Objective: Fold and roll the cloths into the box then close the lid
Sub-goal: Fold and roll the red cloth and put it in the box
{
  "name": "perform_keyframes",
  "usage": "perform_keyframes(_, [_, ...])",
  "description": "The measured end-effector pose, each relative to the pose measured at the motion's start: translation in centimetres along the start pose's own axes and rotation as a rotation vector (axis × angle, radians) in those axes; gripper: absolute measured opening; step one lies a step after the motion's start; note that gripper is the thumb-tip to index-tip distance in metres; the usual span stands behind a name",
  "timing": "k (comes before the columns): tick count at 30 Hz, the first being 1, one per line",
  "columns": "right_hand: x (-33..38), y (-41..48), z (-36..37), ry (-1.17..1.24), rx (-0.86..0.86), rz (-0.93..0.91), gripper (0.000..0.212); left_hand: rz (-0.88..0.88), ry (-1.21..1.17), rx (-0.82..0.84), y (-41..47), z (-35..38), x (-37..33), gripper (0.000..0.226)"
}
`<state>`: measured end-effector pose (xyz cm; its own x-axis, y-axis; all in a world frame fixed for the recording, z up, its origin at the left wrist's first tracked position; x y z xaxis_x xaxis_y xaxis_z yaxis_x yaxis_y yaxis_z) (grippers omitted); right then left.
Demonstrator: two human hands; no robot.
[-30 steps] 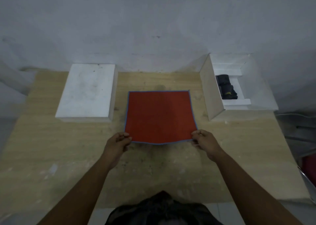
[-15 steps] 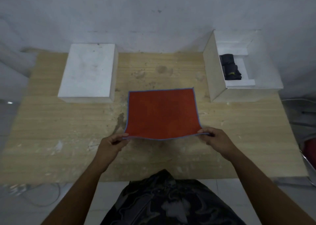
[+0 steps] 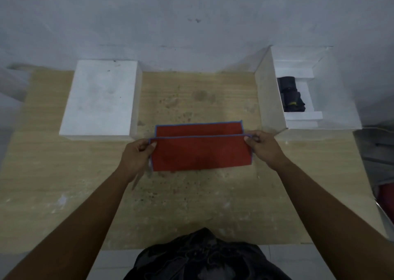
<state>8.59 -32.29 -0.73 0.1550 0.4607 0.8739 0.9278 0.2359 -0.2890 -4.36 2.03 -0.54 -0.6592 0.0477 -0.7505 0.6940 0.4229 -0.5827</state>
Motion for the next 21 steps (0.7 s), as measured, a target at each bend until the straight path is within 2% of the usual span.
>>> perform_keyframes(8, [-0.3, 5.8, 0.9, 0.021, -0.077, 0.105, 0.003, -0.081, -0.029, 0.0, 5.4, 0.7, -1.5, 0.009])
perform_keyframes(10, [-0.1, 6.7, 1.2, 0.01, -0.083, 0.111, 0.011, -0.082, 0.025, -0.014, 6.2, 0.7, -1.7, 0.015])
perform_keyframes(12, [-0.4, 7.4, 1.7, 0.014, -0.112, 0.111, 0.009, -0.087, 0.076, -0.028, 6.8, 0.9, -1.9, 0.023])
perform_keyframes(13, [-0.5, 7.4, 1.9, -0.012, -0.126, 0.105, 0.005, -0.094, 0.097, -0.052, 6.9, 1.0, -1.8, 0.026])
perform_keyframes(17, [-1.8, 5.9, 2.4, -0.159, -0.247, 0.075, 0.021, -0.076, 0.19, -0.184, 5.8, 1.4, -0.2, 0.027])
perform_keyframes(21, [-2.5, 1.7, 3.3, -0.342, -0.28, 0.19, 0.021, -0.111, 0.341, -0.29, 2.2, 3.0, 2.2, 0.028])
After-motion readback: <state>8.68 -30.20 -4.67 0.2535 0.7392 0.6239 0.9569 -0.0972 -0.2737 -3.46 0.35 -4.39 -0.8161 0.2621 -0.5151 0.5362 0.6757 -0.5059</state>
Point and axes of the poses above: each hand's wrist, its own y-axis towards the middle knuckle, its own z-axis out of the palm, x = y × z, the point moved 1 cm from there along y, towards the middle knuckle, and after that the axes turned 9 degrees about -z, right-handed, at the moved point
